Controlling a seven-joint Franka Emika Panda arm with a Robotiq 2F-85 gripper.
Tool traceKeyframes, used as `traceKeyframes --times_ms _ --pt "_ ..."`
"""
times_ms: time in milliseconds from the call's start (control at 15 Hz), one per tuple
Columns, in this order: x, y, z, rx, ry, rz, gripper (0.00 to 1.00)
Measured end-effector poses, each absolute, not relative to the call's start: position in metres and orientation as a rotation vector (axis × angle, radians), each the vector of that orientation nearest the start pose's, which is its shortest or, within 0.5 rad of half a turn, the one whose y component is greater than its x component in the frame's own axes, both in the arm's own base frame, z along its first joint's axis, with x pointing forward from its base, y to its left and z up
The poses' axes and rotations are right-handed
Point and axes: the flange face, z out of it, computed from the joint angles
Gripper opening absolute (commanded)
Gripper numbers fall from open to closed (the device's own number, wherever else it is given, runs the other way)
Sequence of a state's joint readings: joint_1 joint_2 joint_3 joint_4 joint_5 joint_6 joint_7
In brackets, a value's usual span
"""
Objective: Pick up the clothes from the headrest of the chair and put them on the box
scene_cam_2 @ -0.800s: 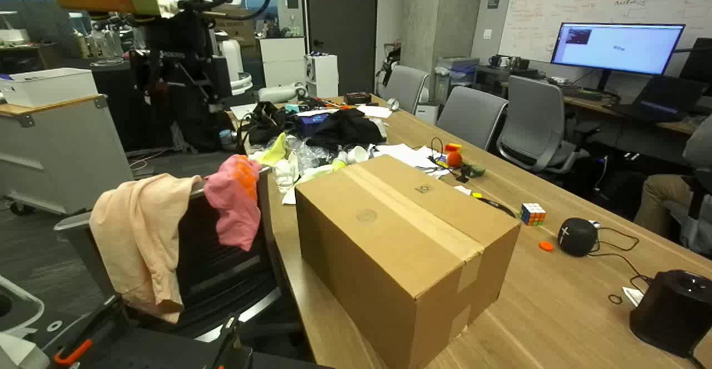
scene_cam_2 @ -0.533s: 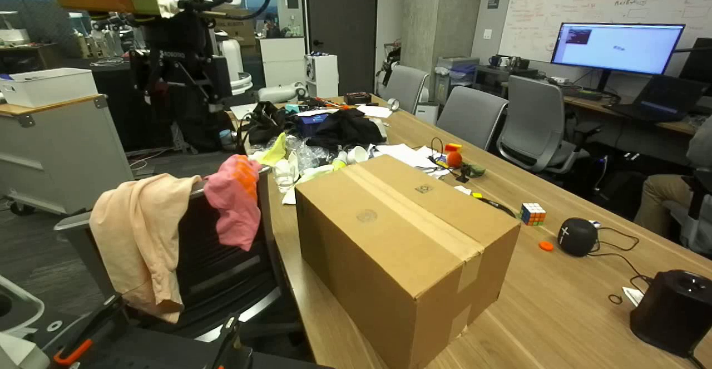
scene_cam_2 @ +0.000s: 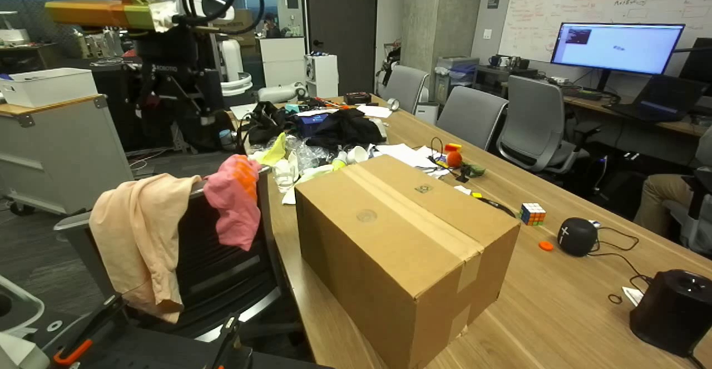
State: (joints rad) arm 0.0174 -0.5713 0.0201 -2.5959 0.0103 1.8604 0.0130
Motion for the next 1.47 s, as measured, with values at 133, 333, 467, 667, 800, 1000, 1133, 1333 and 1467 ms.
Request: traceKeyframes --times_ms 133,333,467,667,800,1000,1133,1333,1467 --pt "0.342 0.037 0.412 -3.143 -0.117 0.317 1.00" --pt "0.326 0.086 0.383 -3.138 -0.291 0.365 1.00" --pt "0.318 0.116 0.368 -3.125 -0.370 0.344 1.00" --pt "0.314 0.151 0.352 -3.115 -0.400 0.236 1.00" --pt "0.315 0.168 0.344 -3.110 -0.370 0.148 1.00" --pt "0.322 0.187 0.338 -3.105 -0.304 -0.005 1.00" --pt "0.326 0.198 0.332 -3.096 -0.249 -0.088 1.00" --pt "0.328 0.211 0.318 -3.089 -0.191 -0.149 1.00" --pt "0.327 0.219 0.306 -3.098 -0.179 -0.156 1.00"
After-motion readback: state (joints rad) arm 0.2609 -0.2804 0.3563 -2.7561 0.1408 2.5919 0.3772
